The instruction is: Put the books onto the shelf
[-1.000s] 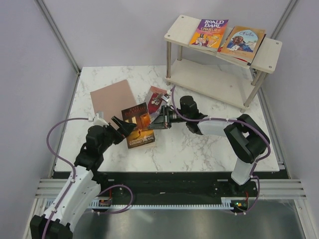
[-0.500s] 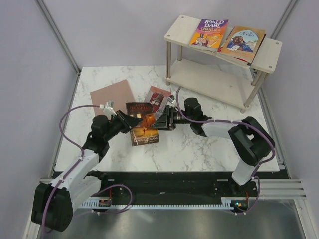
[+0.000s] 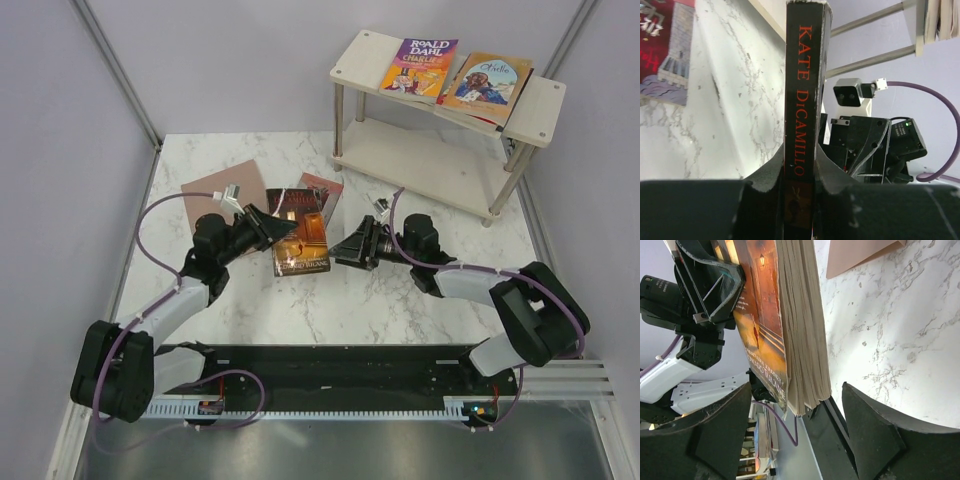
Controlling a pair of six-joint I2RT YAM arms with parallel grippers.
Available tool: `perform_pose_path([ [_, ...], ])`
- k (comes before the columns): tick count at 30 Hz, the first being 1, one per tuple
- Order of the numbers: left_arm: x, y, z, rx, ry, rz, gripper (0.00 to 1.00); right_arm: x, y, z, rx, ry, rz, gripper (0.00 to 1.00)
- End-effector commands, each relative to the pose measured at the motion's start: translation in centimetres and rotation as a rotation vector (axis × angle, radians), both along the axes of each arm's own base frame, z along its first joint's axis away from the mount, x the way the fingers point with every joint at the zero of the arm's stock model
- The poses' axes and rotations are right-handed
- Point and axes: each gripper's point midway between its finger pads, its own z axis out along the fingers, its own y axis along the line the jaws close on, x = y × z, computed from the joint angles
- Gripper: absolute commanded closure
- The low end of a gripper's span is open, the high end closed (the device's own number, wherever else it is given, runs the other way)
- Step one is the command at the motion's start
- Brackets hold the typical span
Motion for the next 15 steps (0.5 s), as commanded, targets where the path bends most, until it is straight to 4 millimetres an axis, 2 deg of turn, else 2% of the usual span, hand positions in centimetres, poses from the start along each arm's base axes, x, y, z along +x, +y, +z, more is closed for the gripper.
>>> perform_pose_path([
  [1, 0.7, -2.2, 6.2, -0.112, -0.168, -0.072, 0.98, 0.4, 0.2, 2.2, 0.094, -0.05, -0.029, 0.2],
  [7, 1.1, -4.0, 6.6, -0.136, -0.167, -0.11, 0.98, 0.3, 0.3, 2.6, 0.146, -0.047, -0.025, 0.19],
  [12, 1.4, -4.1, 6.6, -0.141, -0.171, -0.1, 0.98, -0.1, 0.2, 2.3, 0.143, -0.028, -0.024, 0.19],
  [15, 1.5, -4.1, 6.4, -0.138, -0.166, -0.098, 0.98, -0.3, 0.0, 2.2, 0.144, -0.029, -0.034, 0.25],
])
